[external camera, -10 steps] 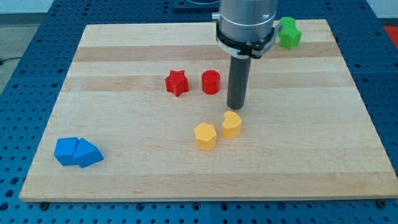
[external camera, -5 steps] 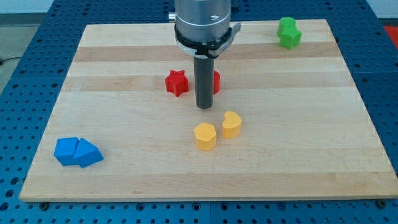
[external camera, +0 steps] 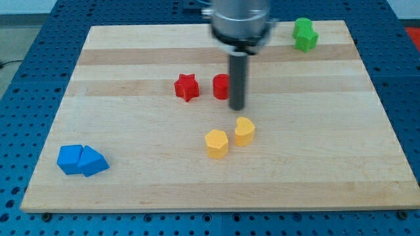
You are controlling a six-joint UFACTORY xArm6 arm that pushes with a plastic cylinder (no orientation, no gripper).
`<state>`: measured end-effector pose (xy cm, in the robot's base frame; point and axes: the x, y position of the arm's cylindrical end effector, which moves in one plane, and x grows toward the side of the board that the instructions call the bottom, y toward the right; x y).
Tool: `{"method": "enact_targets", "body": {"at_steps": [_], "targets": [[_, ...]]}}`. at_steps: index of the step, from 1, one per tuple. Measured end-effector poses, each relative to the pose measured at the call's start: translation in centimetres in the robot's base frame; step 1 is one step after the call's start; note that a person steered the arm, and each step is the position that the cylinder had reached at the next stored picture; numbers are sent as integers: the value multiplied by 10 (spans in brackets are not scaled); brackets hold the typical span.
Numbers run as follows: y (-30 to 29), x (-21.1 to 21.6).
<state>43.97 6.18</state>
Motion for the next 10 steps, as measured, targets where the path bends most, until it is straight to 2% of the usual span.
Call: {"method": "enact_targets", "body": {"at_steps": [1,4,5,6,8,10], "targets": [[38,19],[-13,81],[-54,81],[-74,47],[-63,41],[-55,5]]}}
